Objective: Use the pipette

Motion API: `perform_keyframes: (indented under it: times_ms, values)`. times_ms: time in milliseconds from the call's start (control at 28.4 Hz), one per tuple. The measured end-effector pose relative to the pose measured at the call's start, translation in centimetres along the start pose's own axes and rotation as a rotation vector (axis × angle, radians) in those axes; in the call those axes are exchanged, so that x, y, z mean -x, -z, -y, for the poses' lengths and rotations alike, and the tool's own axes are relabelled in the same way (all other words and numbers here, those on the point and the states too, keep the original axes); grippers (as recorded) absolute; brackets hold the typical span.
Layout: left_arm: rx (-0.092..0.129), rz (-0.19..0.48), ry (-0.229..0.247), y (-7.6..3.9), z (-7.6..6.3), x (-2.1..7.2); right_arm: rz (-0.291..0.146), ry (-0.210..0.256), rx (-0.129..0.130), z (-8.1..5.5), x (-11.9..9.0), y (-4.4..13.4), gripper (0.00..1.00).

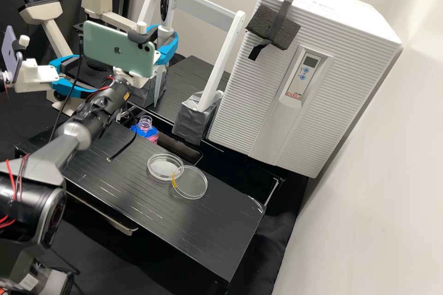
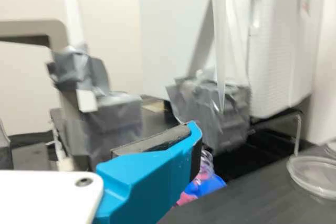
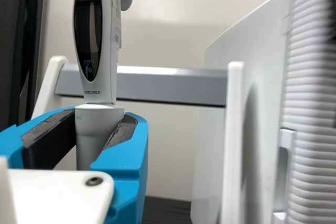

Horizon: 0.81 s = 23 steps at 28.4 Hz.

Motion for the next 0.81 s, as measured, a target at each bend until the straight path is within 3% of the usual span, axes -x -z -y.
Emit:
perform_keyframes:
  times_ms: [70, 141, 423, 810]
  values:
    - [0.001, 0.01, -0.01, 0.0, -0.7, 0.04, 0.014, 0.028, -0.007, -0.2, -1.1, -0.1, 0.0]
    - [-0.012, 0.023, -0.011, -0.1, -1.2, -0.04, 0.022, 0.045, -0.011, -0.3, -1.8, -0.1, 0.0]
    - [-0.038, 0.05, -0.088, -0.7, -3.8, -0.48, 0.024, 0.062, -0.018, -1.2, -4.5, 0.7, 0.0]
    - [-0.027, 0.06, -0.093, -0.9, -4.1, -0.59, 0.085, 0.174, -0.053, -0.7, -6.9, 0.1, 0.0]
